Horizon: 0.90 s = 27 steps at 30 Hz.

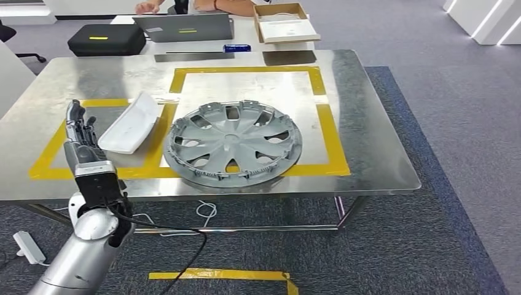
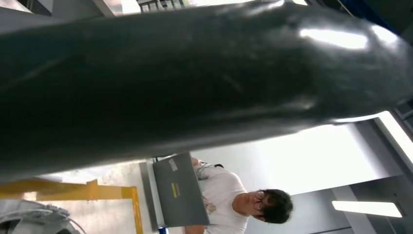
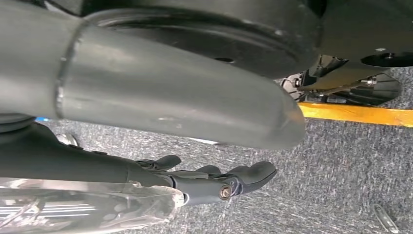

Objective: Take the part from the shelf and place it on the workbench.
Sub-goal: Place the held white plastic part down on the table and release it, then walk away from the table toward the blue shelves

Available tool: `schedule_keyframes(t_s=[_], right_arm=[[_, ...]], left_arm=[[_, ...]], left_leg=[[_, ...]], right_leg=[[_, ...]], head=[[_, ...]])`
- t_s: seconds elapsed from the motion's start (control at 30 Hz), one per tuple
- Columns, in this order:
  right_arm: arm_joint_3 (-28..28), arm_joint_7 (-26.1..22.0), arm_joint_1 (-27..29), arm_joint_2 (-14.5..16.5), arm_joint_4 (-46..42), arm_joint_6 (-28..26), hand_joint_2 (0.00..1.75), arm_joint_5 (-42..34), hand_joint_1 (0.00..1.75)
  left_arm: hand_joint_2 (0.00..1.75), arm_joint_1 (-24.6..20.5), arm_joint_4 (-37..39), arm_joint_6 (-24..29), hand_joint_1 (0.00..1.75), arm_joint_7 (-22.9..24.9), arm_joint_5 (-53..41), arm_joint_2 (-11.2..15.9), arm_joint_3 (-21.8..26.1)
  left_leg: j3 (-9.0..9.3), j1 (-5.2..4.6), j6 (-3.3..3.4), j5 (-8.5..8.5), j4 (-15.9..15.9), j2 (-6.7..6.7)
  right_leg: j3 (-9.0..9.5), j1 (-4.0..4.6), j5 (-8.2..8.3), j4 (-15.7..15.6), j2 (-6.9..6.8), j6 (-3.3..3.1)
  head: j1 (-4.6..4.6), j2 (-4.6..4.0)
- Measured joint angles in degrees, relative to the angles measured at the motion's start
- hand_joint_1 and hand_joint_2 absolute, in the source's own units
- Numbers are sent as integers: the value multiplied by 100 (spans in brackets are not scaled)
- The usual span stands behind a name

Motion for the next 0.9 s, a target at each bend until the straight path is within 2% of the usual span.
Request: schedule_keyframes(t_s=[0.07,0.1,0.13,0.17,0.27,0.3,0.33,0.4,0.43,0.47,0.5,0.57,0.6,0.63,0.67,0.7,0.73,0.77,0.8,0.83,0.87,0.9], right_arm=[[1,1,-1,14,-27,4,0,-1,0],[1,2,3,19,-37,5,0,-2,0],[0,3,9,25,-46,9,0,-2,0],[-1,7,14,33,-58,21,0,-2,0],[0,25,24,81,-126,109,0,-6,0],[1,30,28,103,-158,143,0,-9,0],[1,34,34,121,-192,174,0,-12,0],[1,40,53,144,-254,215,0,-22,0],[1,44,65,149,-284,228,0,-31,0],[1,46,77,156,-313,240,0,-38,0],[1,50,87,163,-344,246,0,-45,0],[1,57,99,177,-407,259,0,-54,0],[1,63,104,184,-439,270,0,-58,0],[1,68,110,190,-471,284,0,-62,0],[1,74,117,195,-504,300,0,-64,0],[1,81,122,200,-538,315,0,-67,0],[1,85,123,205,-572,328,0,-68,0],[2,90,119,215,-607,341,0,-69,0],[2,93,112,228,-641,356,0,-68,0],[3,96,108,244,-673,373,0,-65,0],[4,101,109,261,-701,388,0,-63,0],[4,105,117,275,-725,400,0,-61,0]], left_arm=[[0,28,-26,3,0,-2,-1,-4,-54],[0,49,-32,4,0,-3,0,-6,-71],[0,68,-37,4,0,-3,0,-8,-86],[0,82,-46,7,0,-3,-1,-9,-105],[0,91,-126,37,0,-13,-24,-27,-202],[0,95,-158,54,0,-21,-43,-37,-249],[0,111,-183,73,0,-27,-64,-48,-299],[0,167,-203,103,0,-29,-92,-64,-399],[0,195,-205,113,0,-28,-90,-76,-452],[0,215,-208,116,0,-28,-80,-90,-506],[0,236,-210,120,0,-28,-63,-106,-559],[0,308,-214,127,0,-32,-14,-130,-646],[0,362,-215,134,0,-45,15,-135,-682],[0,422,-215,144,0,-66,42,-136,-714],[0,482,-215,158,0,-92,63,-137,-743],[0,536,-220,173,0,-116,80,-138,-767],[0,582,-234,189,0,-131,90,-138,-785],[0,618,-263,205,0,-138,95,-139,-803],[0,646,-300,219,0,-140,99,-139,-817],[0,667,-340,230,0,-140,101,-139,-833],[0,684,-371,237,0,-140,100,-139,-846],[0,701,-394,241,0,-139,100,-138,-857]], left_leg=[[-245,-1,-26,-475,738,0],[-312,-1,-28,-619,1032,0],[-304,-3,-22,-669,1162,0],[-167,-7,-2,-607,1045,0],[615,-49,114,-247,-96,1],[771,-69,149,-196,-360,1],[835,-89,180,-180,-491,0],[802,-105,236,-115,-525,4],[777,-98,272,-65,-541,12],[741,-86,307,-10,-559,22],[693,-71,337,47,-575,32],[563,-70,365,143,-570,42],[493,-70,363,195,-567,46],[421,-69,356,247,-563,51],[354,-68,344,298,-559,55],[294,-66,327,347,-557,57],[244,-64,305,391,-553,57],[202,-70,276,432,-546,55],[173,-76,244,479,-539,55],[155,-81,209,523,-534,56],[145,-81,173,566,-535,57],[143,-74,138,608,-538,56]], right_leg=[[-104,17,71,5,-13,-39],[-161,28,111,8,-16,-43],[-215,39,147,13,-16,-43],[-266,51,184,18,-15,-38],[-380,86,277,51,-18,2],[-409,95,303,67,-25,28],[-431,96,331,77,-32,59],[-459,82,391,74,-39,127],[-491,72,361,95,-35,161],[-546,67,244,190,-31,193],[-634,59,39,395,-26,223],[-852,37,-488,1095,-26,279],[-923,26,-662,1435,-26,300],[-921,17,-721,1638,-27,317],[-814,5,-661,1635,-28,328],[-599,-8,-524,1419,-28,334],[-302,-23,-387,1043,-29,336],[31,-28,-314,591,-27,332],[288,-27,-293,220,-19,312],[432,-20,-309,-27,-11,289],[479,-4,-331,-136,-3,255],[438,4,-312,-142,-2,206]], head=[[-9,0],[-9,0],[-10,0],[-10,0],[-8,0],[-5,0],[-6,0],[-11,0],[-14,0],[-7,0],[4,0],[27,0],[30,0],[29,0],[31,0],[29,0],[30,0],[32,0],[25,0],[24,0],[19,0],[13,0]])
